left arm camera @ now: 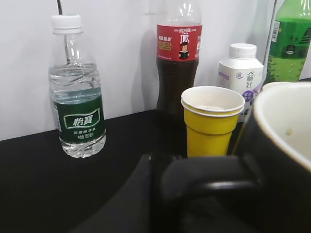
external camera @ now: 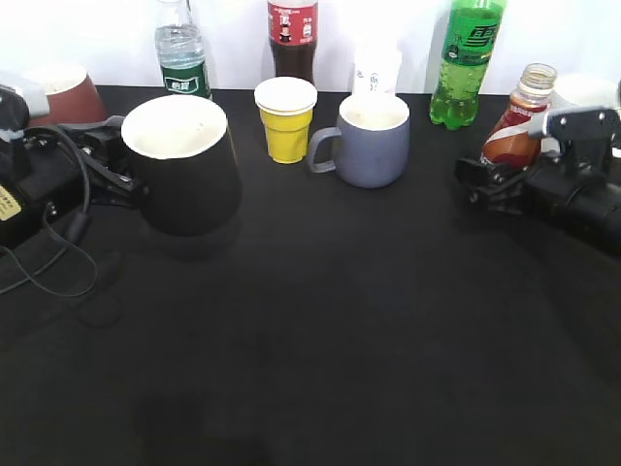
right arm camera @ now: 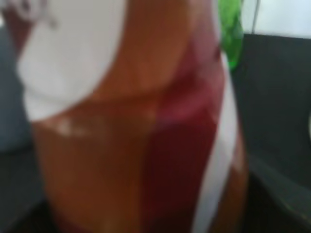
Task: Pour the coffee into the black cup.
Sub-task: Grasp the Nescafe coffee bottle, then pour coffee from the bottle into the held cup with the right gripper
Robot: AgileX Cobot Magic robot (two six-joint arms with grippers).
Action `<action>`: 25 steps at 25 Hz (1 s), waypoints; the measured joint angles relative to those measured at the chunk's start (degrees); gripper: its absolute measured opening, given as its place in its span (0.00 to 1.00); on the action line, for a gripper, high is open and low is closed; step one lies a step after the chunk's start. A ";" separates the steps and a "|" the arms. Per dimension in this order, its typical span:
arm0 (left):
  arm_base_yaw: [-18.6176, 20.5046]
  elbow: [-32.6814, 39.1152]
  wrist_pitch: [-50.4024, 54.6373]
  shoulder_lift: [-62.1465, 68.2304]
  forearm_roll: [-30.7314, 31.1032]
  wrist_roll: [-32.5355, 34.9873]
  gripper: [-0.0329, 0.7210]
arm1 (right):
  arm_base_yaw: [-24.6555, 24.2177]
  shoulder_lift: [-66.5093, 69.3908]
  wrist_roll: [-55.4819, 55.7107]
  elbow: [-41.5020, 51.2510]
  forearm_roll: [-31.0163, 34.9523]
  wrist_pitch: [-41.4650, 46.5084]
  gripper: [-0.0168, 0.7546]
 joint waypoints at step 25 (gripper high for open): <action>-24.19 -10.96 7.40 0.00 10.61 -7.78 0.11 | 6.20 -39.25 -10.04 4.47 -26.85 10.53 0.71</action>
